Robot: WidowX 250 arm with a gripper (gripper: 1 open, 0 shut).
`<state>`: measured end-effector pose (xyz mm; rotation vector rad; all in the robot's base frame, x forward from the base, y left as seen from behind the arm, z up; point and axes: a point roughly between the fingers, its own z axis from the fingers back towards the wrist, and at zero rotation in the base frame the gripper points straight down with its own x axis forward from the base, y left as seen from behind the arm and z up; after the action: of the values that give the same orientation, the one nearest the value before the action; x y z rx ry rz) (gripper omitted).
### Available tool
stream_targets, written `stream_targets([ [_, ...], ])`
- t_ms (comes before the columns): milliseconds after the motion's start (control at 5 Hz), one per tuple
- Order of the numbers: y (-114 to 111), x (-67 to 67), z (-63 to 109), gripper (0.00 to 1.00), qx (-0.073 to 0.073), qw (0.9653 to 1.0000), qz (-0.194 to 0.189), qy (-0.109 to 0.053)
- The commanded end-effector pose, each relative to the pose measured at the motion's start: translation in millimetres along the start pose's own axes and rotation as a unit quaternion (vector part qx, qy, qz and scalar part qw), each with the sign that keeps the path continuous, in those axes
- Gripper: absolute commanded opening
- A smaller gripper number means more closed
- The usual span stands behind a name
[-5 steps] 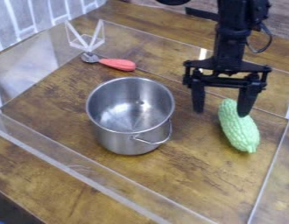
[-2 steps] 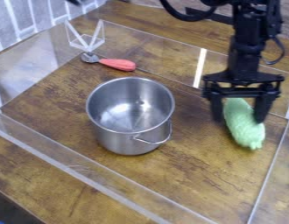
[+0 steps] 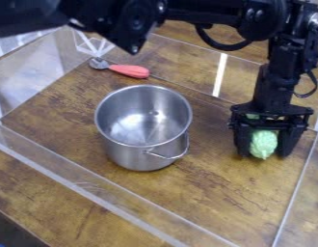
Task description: Put the green object in the silver pot
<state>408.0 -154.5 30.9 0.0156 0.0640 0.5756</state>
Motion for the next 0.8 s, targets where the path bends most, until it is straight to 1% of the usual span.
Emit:
stream_targets([
  [0,-12,0.9,21.8,1.0,-0.017,0.9997,0.014,-0.012],
  [200,-15,7.7,20.9,1.0,-0.008,0.9999,0.01,-0.004],
  [400,-14,12.5,22.4,1.0,-0.001,1.0,0.005,0.008],
  [600,-9,14.9,18.3,0.0,0.012,0.9992,0.031,0.024],
])
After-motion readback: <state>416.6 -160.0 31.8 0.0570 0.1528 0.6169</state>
